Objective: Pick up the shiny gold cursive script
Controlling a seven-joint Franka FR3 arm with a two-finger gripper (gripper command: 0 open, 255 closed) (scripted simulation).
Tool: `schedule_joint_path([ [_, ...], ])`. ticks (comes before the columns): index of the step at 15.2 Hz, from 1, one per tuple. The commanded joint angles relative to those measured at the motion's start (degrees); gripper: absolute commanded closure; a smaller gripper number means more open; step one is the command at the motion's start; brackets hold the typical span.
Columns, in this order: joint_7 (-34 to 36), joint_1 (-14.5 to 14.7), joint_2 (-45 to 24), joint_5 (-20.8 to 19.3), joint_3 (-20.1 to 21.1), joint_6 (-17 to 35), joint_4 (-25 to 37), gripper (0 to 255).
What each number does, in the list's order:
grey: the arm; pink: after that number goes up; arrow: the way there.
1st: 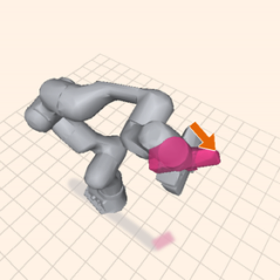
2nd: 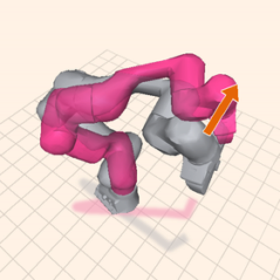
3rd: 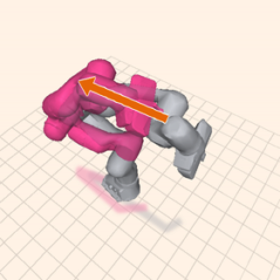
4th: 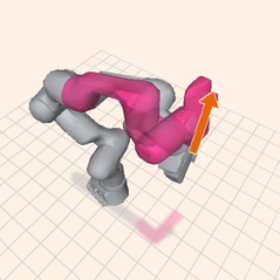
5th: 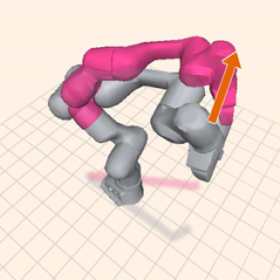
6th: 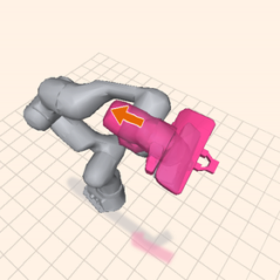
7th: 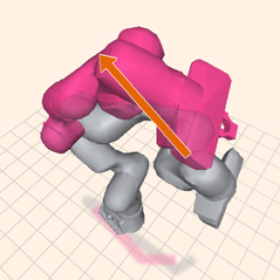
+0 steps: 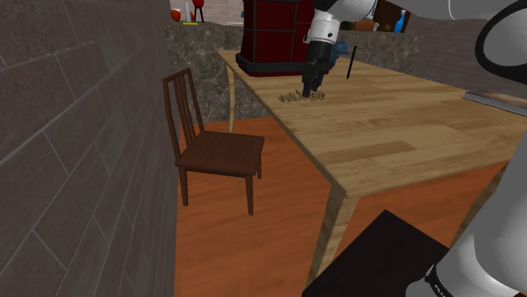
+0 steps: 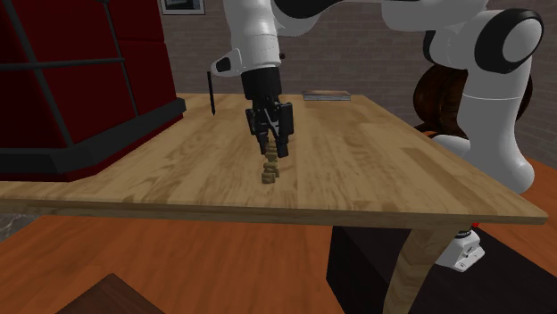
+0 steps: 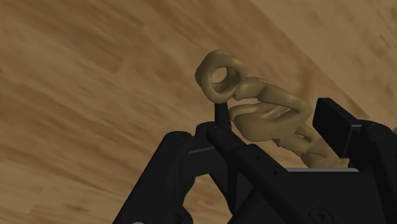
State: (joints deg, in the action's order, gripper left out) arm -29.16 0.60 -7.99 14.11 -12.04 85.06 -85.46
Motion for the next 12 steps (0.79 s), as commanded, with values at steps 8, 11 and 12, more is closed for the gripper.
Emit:
schedule_joint_path([
  [8, 0.5, -0.1, -0.7, 0.2, 0.0, -2.5, 3.1, 255],
  [11, 0.9, -0.4, -1.4, 0.4, -0.1, -5.1, 6.5, 255],
  [12, 1.0, -0.4, -1.7, 0.5, -0.1, -6.0, 7.7, 255],
])
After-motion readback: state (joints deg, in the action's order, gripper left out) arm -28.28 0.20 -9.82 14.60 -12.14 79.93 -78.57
